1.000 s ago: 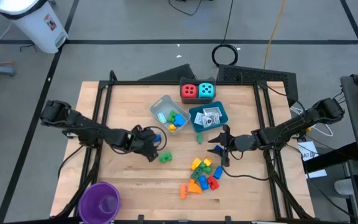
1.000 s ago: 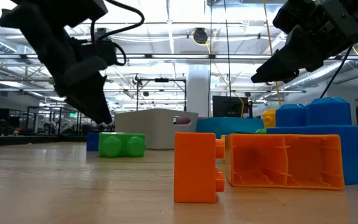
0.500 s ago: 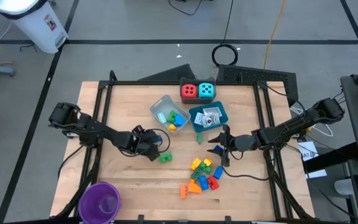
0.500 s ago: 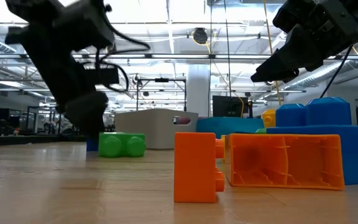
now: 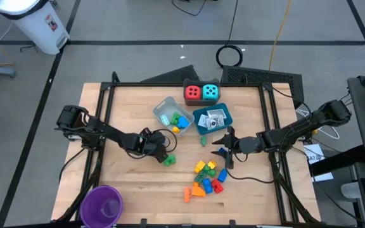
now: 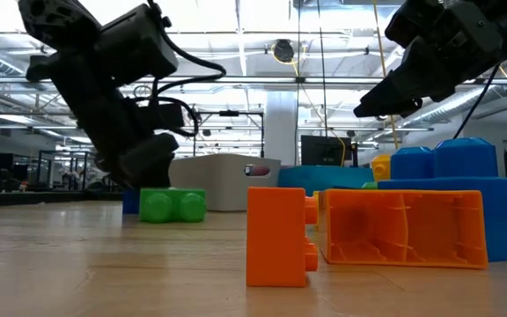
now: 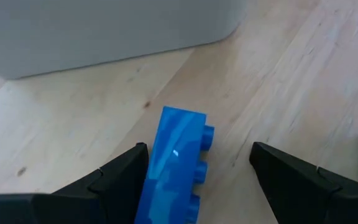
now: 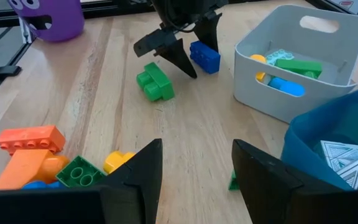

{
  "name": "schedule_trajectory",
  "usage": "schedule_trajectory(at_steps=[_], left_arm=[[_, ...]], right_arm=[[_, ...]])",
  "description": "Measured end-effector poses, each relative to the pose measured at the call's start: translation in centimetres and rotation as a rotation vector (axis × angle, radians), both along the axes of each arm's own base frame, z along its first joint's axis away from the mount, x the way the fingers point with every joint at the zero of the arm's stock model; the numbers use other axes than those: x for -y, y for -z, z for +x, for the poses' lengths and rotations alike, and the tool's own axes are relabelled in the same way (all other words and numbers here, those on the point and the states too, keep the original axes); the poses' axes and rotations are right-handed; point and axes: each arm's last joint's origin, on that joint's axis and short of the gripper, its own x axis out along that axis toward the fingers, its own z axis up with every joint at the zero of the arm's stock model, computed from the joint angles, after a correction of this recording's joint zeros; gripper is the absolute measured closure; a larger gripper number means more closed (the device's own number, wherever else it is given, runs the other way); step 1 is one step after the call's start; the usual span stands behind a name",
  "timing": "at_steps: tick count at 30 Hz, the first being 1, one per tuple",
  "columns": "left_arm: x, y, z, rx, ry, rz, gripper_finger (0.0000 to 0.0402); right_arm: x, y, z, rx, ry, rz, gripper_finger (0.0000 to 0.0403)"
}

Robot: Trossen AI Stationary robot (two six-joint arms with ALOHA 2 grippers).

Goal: Pick & Place Toys
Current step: Put the blue game piece into the gray bin

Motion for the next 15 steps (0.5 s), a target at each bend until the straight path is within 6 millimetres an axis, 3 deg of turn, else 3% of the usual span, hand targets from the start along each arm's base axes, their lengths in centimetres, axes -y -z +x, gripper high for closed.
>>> schedule_trajectory(at_steps=[8,11,15], left_arm=[[-0.33,0.21,-0.32,-0.051,0.002,-0.049,0.0114],[-0.3,0.3,-0.46,-0.074,0.015,-0.072,0.0158],[-0.21,0.3,-0.43,-0.083,0.035,-0.094,0.0254]], right_arm=[[0.0,0.0,0.0,0.0,-0.001,0.001,0.0236],[0.0,0.0,0.0,0.0,-0.001,0.0,0.0236],[-0.01,0.0,0.0,0.0,-0.001,0.001,0.0236]])
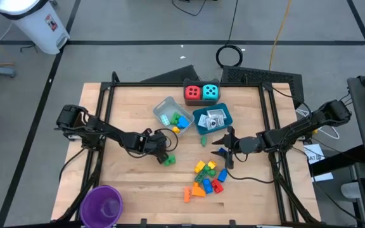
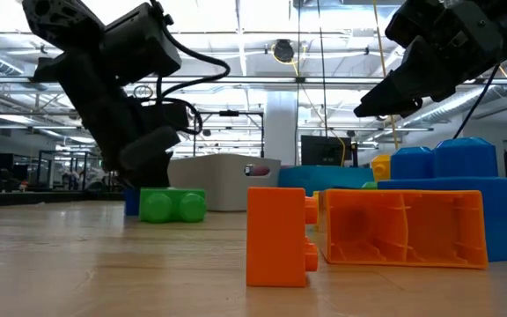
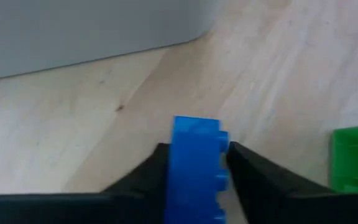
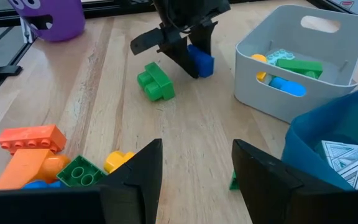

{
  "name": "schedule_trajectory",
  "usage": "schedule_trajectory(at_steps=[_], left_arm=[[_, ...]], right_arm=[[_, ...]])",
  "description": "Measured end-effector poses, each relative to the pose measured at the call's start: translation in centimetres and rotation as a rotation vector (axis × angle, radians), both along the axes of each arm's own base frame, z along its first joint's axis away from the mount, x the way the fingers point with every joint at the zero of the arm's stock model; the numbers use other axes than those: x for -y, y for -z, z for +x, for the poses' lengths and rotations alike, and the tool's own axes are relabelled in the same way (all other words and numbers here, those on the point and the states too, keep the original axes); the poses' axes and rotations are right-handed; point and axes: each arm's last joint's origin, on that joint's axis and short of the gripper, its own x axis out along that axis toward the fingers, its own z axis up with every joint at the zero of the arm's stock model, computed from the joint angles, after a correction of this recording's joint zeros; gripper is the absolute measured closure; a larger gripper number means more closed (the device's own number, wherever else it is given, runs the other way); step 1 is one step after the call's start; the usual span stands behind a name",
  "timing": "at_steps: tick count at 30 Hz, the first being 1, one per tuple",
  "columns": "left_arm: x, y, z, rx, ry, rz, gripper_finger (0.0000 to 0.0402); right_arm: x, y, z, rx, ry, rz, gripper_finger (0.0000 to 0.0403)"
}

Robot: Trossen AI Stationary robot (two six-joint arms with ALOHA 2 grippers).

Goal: Pick & Place Toys
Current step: Put the blue game piece into the gray bin

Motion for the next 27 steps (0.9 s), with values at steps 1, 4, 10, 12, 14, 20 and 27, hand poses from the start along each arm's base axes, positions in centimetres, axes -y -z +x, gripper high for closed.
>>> schedule_trajectory(at_steps=[1,4,10,12,14,20,27], left_arm=[[0.0,0.0,0.0,0.0,0.014,0.001,0.0282],[0.0,-0.4,0.1,0.006,0.065,0.001,0.0309],[0.0,-4.0,0.4,0.113,0.102,0.051,0.0309],[-0.2,-6.2,0.7,0.209,0.097,0.101,0.0309],[-0.4,-8.0,0.6,0.283,0.087,0.171,0.0309],[-2.8,-12.1,1.8,0.551,0.06,0.321,0.0309],[-7.4,-10.9,3.2,0.581,0.033,0.258,0.0309]], right_arm=[[0.0,0.0,0.0,0.0,0.0,0.0,0.0236],[0.0,0.0,0.0,0.0,0.0,0.0,0.0236],[0.0,0.0,0.0,0.0,-0.001,0.0,0.0236],[0.0,0.0,0.0,0.0,-0.001,-0.001,0.0236],[0.0,0.0,0.0,0.0,-0.002,-0.003,0.0236],[0.1,0.0,0.0,0.0,-0.005,-0.016,0.0236],[0.1,-0.1,0.1,0.012,-0.006,-0.018,0.0236]])
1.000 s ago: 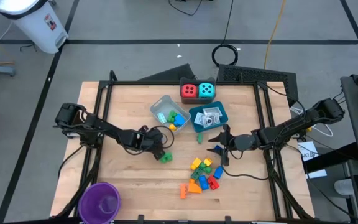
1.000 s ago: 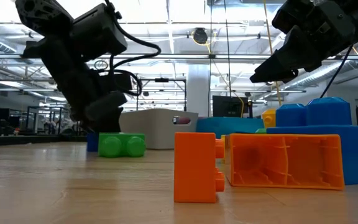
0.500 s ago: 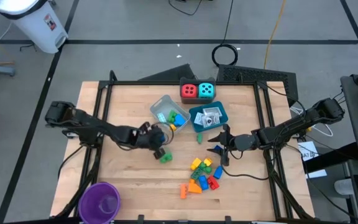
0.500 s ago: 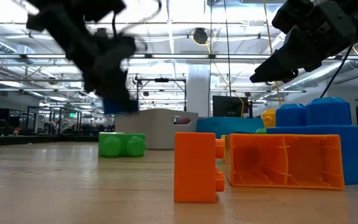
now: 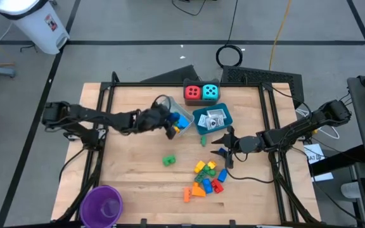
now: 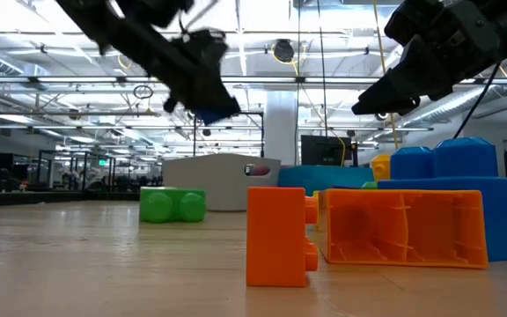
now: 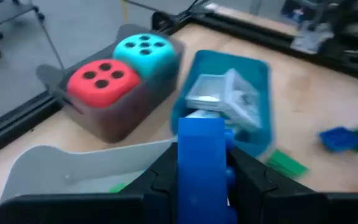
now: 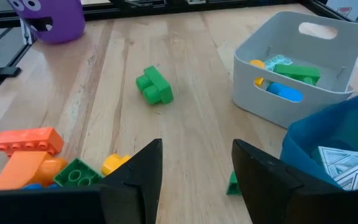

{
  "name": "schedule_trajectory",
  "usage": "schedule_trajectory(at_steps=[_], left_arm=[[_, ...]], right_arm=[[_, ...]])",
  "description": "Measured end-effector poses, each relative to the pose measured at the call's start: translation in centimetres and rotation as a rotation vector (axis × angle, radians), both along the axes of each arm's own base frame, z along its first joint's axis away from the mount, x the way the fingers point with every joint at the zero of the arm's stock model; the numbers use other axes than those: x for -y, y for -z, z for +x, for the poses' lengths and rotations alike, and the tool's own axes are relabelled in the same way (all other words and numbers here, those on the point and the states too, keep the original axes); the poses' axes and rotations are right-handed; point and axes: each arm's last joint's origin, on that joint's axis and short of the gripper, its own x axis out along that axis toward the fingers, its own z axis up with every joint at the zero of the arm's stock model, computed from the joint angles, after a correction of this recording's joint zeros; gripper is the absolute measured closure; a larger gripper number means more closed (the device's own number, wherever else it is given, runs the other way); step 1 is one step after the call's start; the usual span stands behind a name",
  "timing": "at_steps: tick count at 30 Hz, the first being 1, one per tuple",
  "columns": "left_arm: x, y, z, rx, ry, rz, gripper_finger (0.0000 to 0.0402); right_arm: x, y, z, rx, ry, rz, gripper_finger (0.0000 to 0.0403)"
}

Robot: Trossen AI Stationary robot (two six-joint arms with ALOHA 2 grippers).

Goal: Pick & Place Toys
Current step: Put the blue game piece into the gray bin, then put the green game piece into the gray bin

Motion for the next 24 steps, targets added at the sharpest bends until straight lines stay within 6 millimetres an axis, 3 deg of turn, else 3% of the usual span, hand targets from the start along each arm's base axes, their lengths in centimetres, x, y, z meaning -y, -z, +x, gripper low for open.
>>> schedule_trajectory(at_steps=[4,6,12,18,24], left_arm=[[-2.1,2.1,0.6,-0.042,-0.044,-0.043,0.0309],[-2.9,2.9,0.7,-0.047,-0.092,-0.085,0.029],[-4.1,3.7,0.5,-0.069,-0.153,-0.13,0.0143],[-3.6,1.8,-0.5,-0.022,-0.107,-0.231,0.0038],[-0.5,-1.0,-1.9,-0.011,0.046,-0.249,0.0006]], right_arm=[[0.0,0.0,0.0,0.0,-0.001,0.0,0.0236],[0.0,0.0,0.0,-0.001,-0.001,0.0,0.0236],[0.0,0.1,0.0,-0.007,-0.001,-0.002,0.0236],[0.0,0.1,0.0,-0.008,0.0,0.004,0.0236],[-0.4,0.1,-0.2,-0.013,-0.024,0.006,0.0236]])
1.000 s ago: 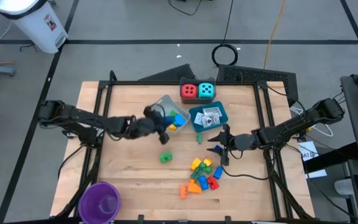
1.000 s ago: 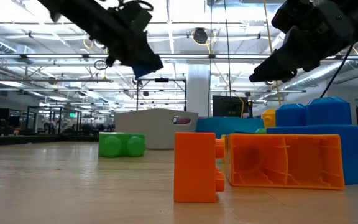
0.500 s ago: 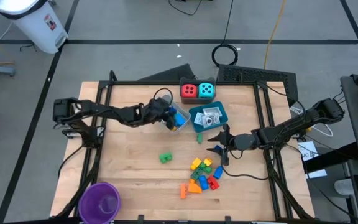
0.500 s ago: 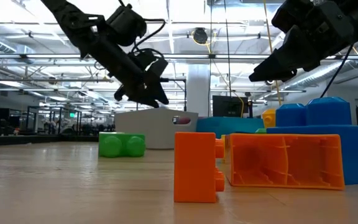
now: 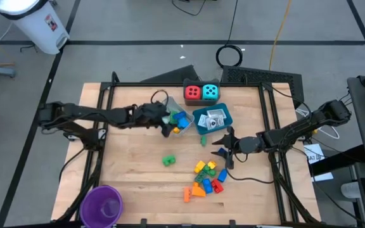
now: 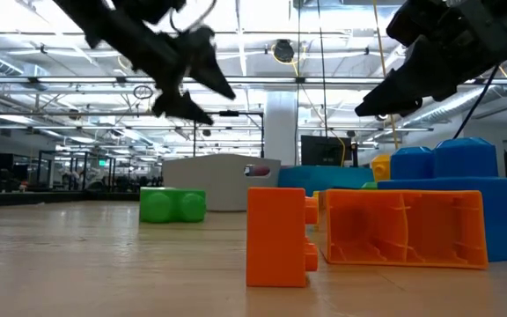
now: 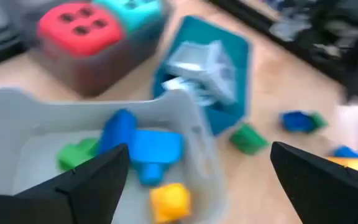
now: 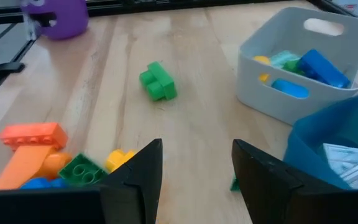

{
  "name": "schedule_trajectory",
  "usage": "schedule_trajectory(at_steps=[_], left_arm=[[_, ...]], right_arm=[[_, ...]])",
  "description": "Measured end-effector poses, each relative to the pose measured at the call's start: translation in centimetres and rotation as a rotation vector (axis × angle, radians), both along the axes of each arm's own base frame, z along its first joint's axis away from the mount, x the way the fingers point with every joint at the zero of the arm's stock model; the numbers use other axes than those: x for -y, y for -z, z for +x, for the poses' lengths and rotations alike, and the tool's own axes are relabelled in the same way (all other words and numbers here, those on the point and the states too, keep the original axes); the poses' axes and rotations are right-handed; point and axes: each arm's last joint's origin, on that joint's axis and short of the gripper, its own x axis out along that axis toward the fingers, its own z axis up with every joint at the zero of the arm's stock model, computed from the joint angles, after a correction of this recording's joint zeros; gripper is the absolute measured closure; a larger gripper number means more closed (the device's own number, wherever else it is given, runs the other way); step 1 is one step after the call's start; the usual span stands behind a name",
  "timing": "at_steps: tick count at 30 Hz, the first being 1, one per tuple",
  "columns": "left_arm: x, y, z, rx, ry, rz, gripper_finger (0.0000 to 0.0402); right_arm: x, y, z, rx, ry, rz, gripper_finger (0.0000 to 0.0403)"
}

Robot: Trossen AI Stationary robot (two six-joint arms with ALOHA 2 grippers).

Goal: Pick & Place Toys
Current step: Put the green game piece into the gray bin

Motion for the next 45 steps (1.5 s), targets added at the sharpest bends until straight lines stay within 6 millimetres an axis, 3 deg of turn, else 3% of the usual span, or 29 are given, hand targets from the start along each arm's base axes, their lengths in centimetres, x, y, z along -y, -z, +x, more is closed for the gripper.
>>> schedule_trajectory(at_steps=[5,11,17,30,40,45], left_arm=[[4.0,-0.9,-0.5,-0.012,0.082,0.14,0.002],[6.7,-1.1,-0.6,-0.009,0.187,0.207,0.003],[6.8,-1.2,-0.7,-0.006,0.187,0.201,0.0021],[6.8,-1.2,-0.7,0.004,0.17,0.185,0.0026],[6.8,-1.2,-0.6,0.007,0.169,0.184,0.002],[6.8,-1.2,-0.6,0.007,0.168,0.183,0.0016]], right_arm=[[-1.3,0.1,-0.4,-0.021,-0.115,0.035,0.0236],[-2.1,1.5,-1.7,-0.17,-0.042,0.064,0.0236],[-3.2,2.8,-2.9,-0.252,-0.061,0.047,0.0223],[-3.4,4.9,-5.1,-0.397,-0.039,0.086,0.0158],[-2.1,7.8,-6.5,-0.208,0.059,0.149,0.0164],[-1.9,8.1,-6.9,-0.07,-0.002,0.19,0.0171]])
